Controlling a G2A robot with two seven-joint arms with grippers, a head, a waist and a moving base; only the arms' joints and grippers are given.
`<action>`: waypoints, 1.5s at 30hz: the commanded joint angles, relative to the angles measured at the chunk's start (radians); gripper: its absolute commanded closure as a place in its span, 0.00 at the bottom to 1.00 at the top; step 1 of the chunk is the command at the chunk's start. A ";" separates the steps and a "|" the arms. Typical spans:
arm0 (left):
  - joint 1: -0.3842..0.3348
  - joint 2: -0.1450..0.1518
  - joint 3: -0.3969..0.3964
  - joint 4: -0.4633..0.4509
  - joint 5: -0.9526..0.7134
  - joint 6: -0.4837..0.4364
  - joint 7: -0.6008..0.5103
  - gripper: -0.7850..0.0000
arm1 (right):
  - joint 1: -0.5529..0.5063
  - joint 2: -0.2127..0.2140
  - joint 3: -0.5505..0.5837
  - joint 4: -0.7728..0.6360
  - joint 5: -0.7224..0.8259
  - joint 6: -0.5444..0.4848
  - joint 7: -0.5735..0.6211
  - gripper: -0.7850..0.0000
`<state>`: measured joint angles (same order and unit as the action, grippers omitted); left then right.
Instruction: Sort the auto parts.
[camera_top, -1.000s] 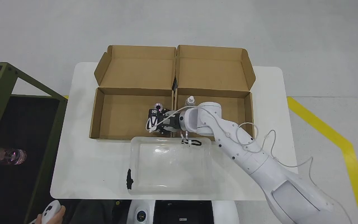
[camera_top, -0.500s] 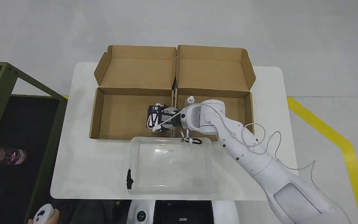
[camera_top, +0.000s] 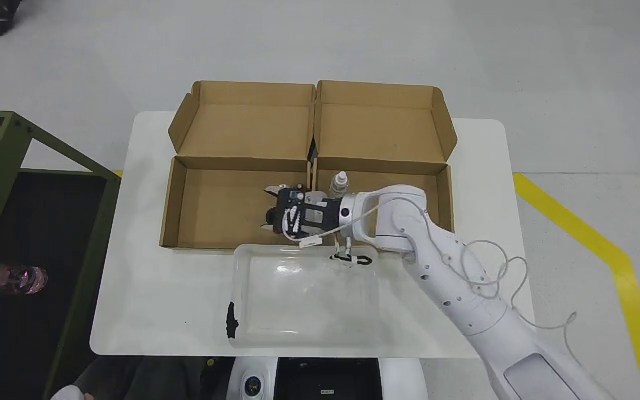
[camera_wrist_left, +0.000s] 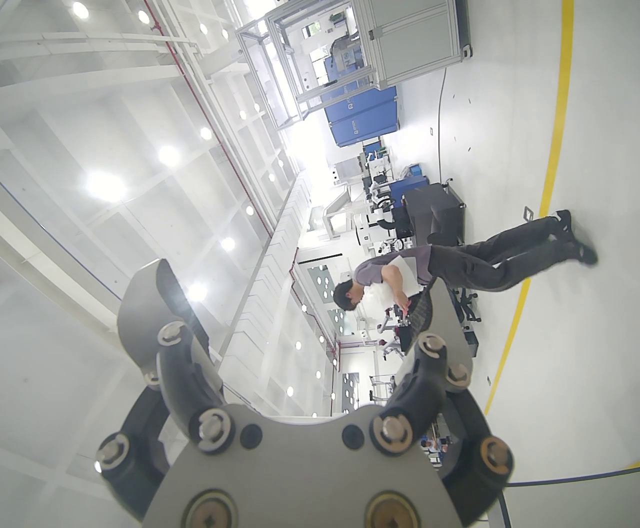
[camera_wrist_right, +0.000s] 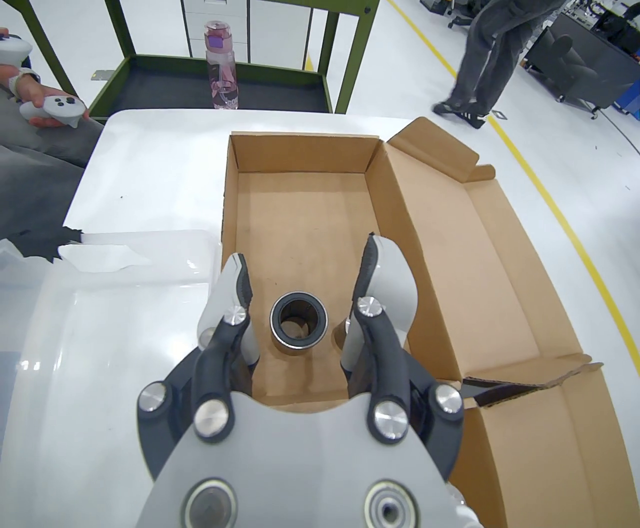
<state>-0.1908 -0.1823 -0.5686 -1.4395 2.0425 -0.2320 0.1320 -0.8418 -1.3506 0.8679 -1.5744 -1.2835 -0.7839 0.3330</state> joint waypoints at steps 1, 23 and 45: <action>0.000 0.000 0.000 0.000 0.000 0.000 0.000 0.00 | -0.026 0.007 0.019 -0.029 0.004 -0.002 -0.008 0.42; 0.000 0.000 0.000 0.000 0.000 0.000 0.000 0.00 | -0.339 0.099 0.332 -0.267 -0.066 -0.060 -0.124 0.27; 0.000 0.000 0.000 0.000 0.000 0.000 0.000 0.00 | -0.725 0.156 0.633 -0.387 -0.174 0.088 -0.374 0.00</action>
<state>-0.1908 -0.1823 -0.5686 -1.4395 2.0425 -0.2320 0.1320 -1.5534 -1.1963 1.4897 -1.9633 -1.4558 -0.7014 -0.0300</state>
